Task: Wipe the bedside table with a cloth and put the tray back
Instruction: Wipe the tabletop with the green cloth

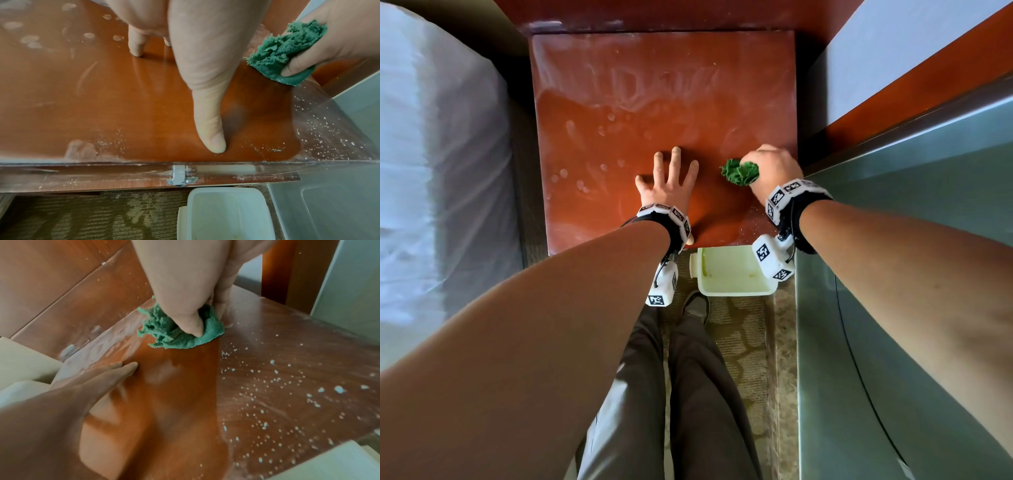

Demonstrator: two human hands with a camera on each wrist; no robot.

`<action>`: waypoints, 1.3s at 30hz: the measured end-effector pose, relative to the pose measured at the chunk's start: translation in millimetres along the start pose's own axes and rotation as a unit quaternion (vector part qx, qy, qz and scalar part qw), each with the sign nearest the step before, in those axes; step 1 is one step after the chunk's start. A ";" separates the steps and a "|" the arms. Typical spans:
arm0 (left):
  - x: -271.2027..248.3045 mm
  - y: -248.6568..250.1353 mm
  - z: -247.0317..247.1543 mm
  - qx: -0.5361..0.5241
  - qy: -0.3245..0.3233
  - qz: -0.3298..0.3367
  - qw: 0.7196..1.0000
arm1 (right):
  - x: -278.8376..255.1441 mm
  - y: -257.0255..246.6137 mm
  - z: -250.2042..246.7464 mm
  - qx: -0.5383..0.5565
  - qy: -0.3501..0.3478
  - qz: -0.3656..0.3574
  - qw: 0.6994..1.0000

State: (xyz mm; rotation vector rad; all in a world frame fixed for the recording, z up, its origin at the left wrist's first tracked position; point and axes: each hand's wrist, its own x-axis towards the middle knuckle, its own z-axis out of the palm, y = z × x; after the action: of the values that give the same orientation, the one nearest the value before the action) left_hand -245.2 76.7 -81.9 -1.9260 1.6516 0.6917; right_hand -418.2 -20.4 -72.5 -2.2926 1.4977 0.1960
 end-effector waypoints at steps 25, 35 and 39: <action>-2.2 1.6 -4.3 -0.007 -0.005 0.001 1.000 | -99.4 -25.9 45.5 0.034 -0.085 -0.026 0.996; -3.4 1.5 -5.8 -0.005 -0.007 0.004 1.000 | -92.3 18.8 25.9 0.056 -0.008 0.173 0.983; -4.8 2.1 -3.9 -0.008 0.003 0.006 1.000 | -86.9 19.6 25.1 0.060 -0.008 0.222 0.973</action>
State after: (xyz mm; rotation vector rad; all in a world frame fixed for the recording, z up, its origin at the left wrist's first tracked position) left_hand -247.6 77.3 -75.9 -1.9325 1.6672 0.7075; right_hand -469.8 56.4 -72.0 -1.8315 1.9391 0.2374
